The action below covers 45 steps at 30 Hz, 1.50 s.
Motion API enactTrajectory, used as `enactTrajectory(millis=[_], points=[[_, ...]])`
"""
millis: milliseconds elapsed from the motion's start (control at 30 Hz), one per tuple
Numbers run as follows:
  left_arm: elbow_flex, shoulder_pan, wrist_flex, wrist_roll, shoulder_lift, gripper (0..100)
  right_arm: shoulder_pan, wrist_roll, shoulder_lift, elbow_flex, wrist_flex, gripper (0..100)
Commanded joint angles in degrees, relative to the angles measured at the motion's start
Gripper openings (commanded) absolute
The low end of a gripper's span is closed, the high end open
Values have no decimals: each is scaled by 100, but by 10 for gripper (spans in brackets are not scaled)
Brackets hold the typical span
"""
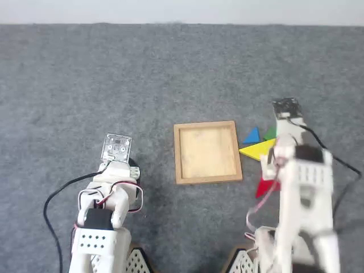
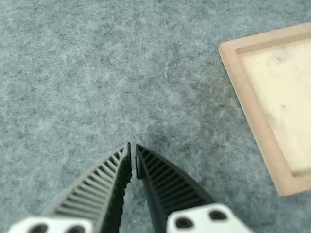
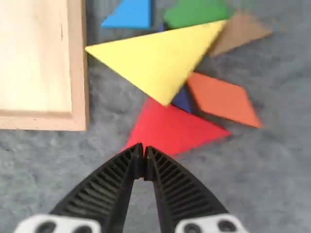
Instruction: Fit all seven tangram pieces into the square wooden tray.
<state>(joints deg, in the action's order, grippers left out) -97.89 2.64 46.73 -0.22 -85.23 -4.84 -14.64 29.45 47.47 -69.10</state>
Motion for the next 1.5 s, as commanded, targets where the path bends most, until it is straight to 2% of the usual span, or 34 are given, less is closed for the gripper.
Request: enactTrajectory(millis=[0,100,200,300,467,633,1067,1467], points=[[110,9,0,26,-79,14,338,88,-1024,-818,242,16],[110,9,0,26,-79,14,769,-202,-1552,-1178,242,88],[110,9,0,26,-79,14,1341,-1073,-1789,-1275,277,169],[110,9,0,26,-79,14,1604,-1793,-1771,-1292,277,221],[110,9,0,26,-79,14,1358,-3420,-1622,-1459,207,252],[110,9,0,26,-79,14,1051,-4633,-1710,-1459,207,292],[110,9,0,26,-79,14,725,-6215,-3029,-2145,215,306],[110,9,0,26,-79,14,259,-6532,-4207,-2681,251,303]])
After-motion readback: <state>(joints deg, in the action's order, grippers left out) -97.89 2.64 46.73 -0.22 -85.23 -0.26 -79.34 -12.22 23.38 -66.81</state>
